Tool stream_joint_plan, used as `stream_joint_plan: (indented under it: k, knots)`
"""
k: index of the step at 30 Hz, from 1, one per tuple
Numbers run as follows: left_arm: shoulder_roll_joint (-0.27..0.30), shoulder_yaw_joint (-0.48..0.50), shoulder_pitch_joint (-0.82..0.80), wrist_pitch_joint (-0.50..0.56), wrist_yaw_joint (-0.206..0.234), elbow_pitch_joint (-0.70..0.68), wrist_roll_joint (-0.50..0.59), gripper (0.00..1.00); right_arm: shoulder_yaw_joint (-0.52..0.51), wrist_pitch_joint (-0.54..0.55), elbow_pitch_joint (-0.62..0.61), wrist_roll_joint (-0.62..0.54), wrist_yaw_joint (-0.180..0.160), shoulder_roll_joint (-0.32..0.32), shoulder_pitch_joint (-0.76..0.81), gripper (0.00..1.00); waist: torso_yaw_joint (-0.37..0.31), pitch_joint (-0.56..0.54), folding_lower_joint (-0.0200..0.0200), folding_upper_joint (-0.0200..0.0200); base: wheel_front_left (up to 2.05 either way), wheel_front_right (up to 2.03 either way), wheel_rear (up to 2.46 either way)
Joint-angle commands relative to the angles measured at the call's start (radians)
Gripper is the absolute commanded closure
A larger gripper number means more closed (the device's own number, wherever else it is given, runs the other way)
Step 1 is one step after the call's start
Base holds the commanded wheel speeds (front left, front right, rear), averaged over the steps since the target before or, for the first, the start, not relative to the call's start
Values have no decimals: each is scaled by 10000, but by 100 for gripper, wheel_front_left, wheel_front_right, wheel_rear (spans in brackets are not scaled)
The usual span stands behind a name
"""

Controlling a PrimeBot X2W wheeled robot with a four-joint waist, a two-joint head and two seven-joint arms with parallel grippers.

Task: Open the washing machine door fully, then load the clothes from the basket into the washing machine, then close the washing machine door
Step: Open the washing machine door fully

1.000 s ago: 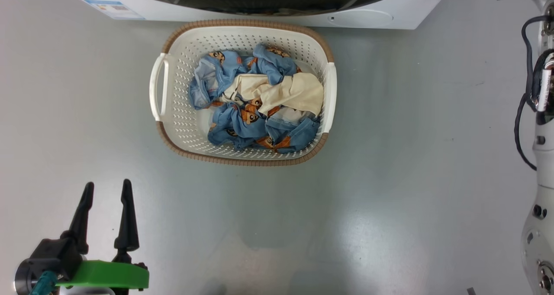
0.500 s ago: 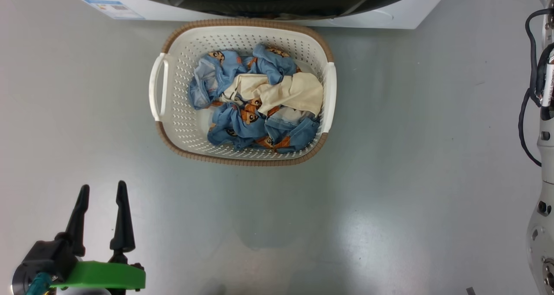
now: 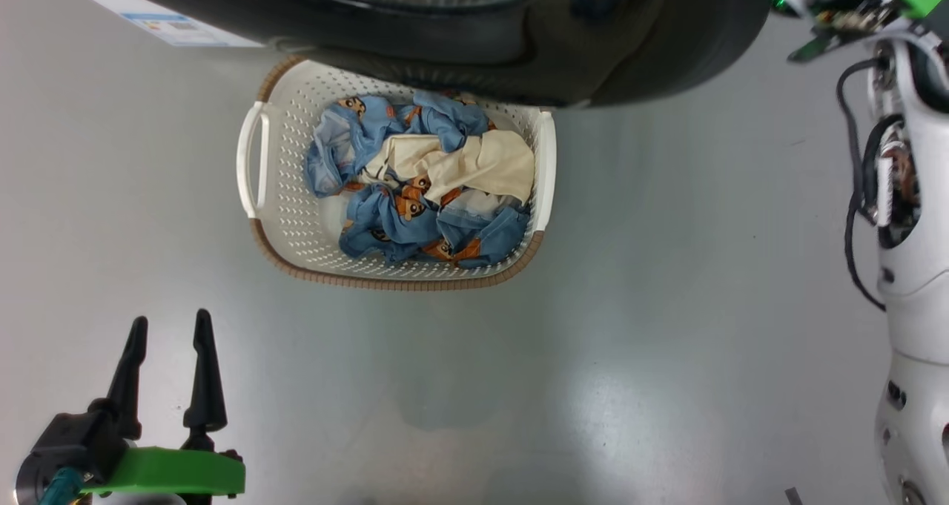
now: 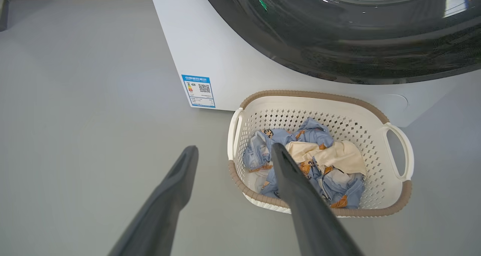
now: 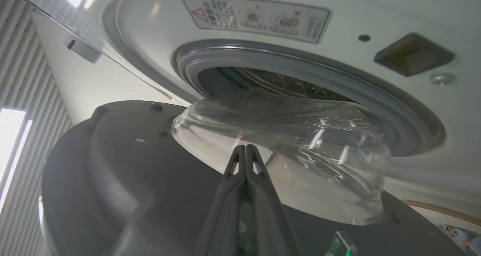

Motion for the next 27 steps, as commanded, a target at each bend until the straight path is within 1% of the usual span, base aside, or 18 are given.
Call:
stream_joint_plan:
  k: [1,8,15,19,23,27]
  knots:
    - [201,400,7,-94,-16,-154,-55,0,230,157,-385,37,-9,317,340,100,-51,-87,0,0,0,0,0]
    - [201,295,-90,-94,50,-63,-213,0,731,543,-779,-28,-9,426,1294,100,-120,-607,0,0,0,0,0]
    - [200,233,-40,-94,311,-42,-533,0,1387,830,-1499,-149,-9,610,2306,100,-48,-1213,0,0,0,0,0]
    - [200,181,65,-94,379,95,-598,0,1676,927,-1865,11,-9,791,2848,100,6,-1599,0,0,0,0,0]
    - [200,291,112,-94,386,191,-609,0,2146,920,-2024,-234,-9,875,3384,100,57,-2014,0,0,0,0,0]
    - [200,294,159,-94,417,243,-656,0,2589,803,-1918,-312,-9,978,3938,100,169,-2485,0,0,0,0,0]
